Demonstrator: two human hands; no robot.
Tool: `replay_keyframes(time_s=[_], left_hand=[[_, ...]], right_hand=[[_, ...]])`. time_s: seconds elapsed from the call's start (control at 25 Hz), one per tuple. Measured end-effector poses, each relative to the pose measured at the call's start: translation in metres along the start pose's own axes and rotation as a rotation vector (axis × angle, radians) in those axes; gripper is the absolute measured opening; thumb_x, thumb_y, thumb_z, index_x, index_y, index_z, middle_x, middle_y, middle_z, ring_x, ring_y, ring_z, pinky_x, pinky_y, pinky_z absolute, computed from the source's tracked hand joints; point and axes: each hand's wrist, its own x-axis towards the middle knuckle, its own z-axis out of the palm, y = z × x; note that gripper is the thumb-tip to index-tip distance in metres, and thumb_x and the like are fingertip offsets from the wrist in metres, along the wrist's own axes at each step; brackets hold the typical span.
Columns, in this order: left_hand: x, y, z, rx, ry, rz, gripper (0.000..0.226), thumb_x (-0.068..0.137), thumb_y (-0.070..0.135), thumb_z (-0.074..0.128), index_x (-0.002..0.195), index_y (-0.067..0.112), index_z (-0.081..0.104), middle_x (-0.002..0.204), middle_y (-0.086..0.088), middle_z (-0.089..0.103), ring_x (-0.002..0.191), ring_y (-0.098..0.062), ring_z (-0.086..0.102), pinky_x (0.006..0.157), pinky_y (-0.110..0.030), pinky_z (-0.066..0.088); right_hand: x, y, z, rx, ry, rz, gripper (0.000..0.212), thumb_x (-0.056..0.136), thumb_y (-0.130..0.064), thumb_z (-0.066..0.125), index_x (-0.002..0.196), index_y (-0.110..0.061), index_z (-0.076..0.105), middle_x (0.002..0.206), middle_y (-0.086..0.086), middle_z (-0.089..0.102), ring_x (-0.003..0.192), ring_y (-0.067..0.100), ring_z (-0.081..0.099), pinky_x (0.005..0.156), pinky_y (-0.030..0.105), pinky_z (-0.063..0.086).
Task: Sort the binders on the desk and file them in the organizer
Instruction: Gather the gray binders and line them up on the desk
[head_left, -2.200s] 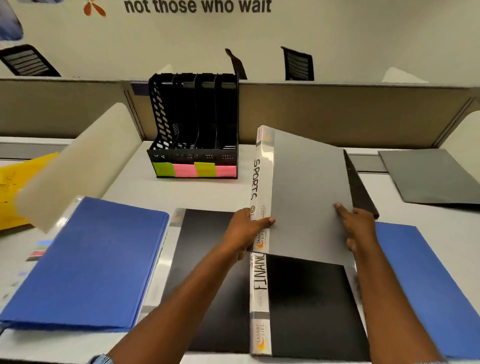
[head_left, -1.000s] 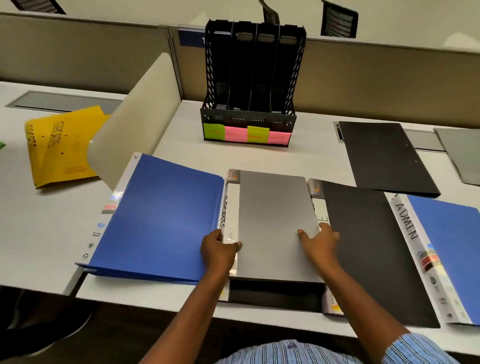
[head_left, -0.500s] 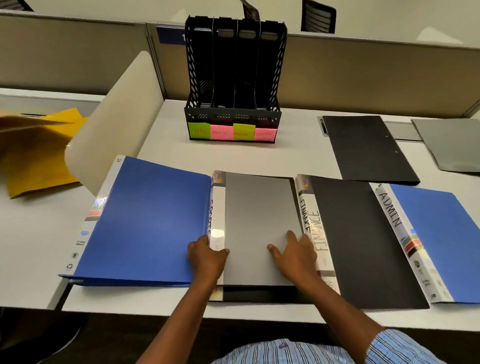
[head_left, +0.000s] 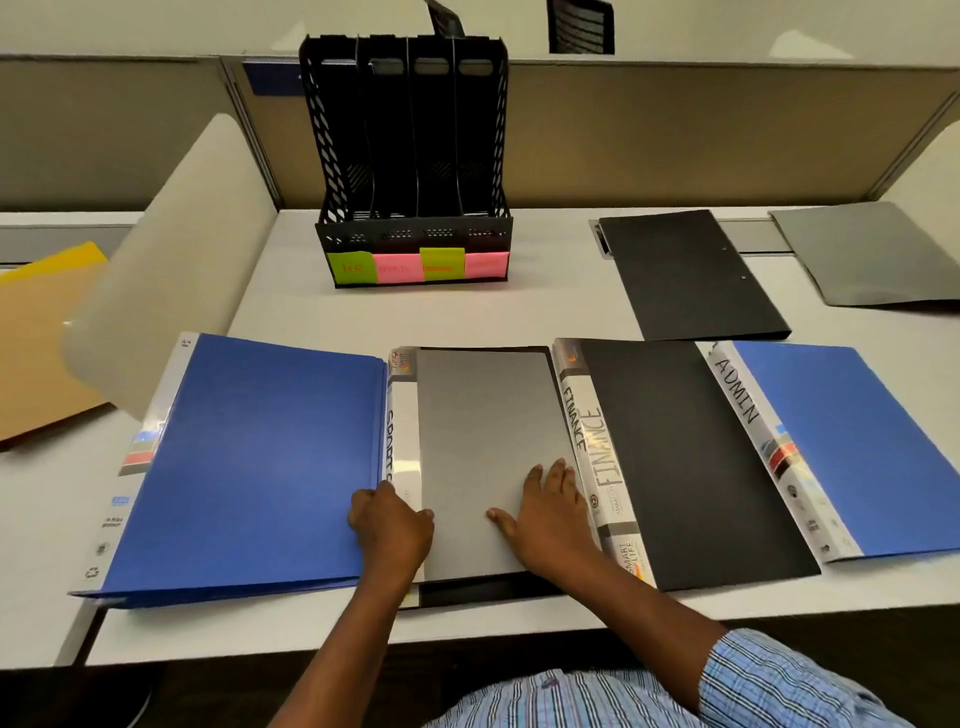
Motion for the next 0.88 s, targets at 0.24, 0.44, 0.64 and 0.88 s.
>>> replay_keyframes(time_s=[0.24,0.44,0.64,0.88], left_hand=[[-0.012,0.021,0.019,0.126,0.165,0.347,0.067,0.093,0.019,0.056,0.149,0.017,0.021,0.155,-0.011,0.017,0.143,-0.026,0.014,0.115,-0.035,0.021],[-0.006,0.052,0.037,0.119,0.072,0.496,0.054,0.100,0.022,0.042,0.149,0.019,0.022,0.156,-0.008,0.021,0.144,-0.022,0.016,0.116,-0.032,0.020],[-0.004,0.100,0.056,0.007,-0.078,0.511,0.052,0.101,0.031,0.036,0.149,0.016,0.022,0.156,-0.007,0.023,0.144,-0.021,0.018,0.118,-0.034,0.017],[-0.011,0.182,0.076,0.033,-0.115,0.627,0.055,0.096,0.042,0.040,0.142,0.012,0.037,0.147,-0.009,0.041,0.135,-0.026,0.038,0.107,-0.031,0.032]], right_hand=[[0.003,0.004,-0.003,-0.017,0.014,-0.024,0.095,0.088,-0.071,0.035,0.152,-0.008,0.005,0.158,0.023,-0.003,0.146,0.037,0.001,0.117,0.046,0.010],[0.011,0.018,-0.011,0.116,0.116,-0.078,0.087,0.088,-0.067,0.041,0.152,-0.013,0.014,0.160,0.013,0.005,0.147,0.031,0.005,0.118,0.040,0.010],[0.037,0.047,-0.047,0.244,0.275,-0.150,0.072,0.091,-0.057,0.048,0.145,-0.013,0.028,0.153,0.010,0.025,0.141,0.028,0.023,0.113,0.039,0.028],[0.098,0.122,-0.124,0.371,0.423,-0.133,0.064,0.089,-0.049,0.058,0.134,-0.006,0.041,0.136,0.012,0.043,0.128,0.027,0.039,0.104,0.037,0.037]])
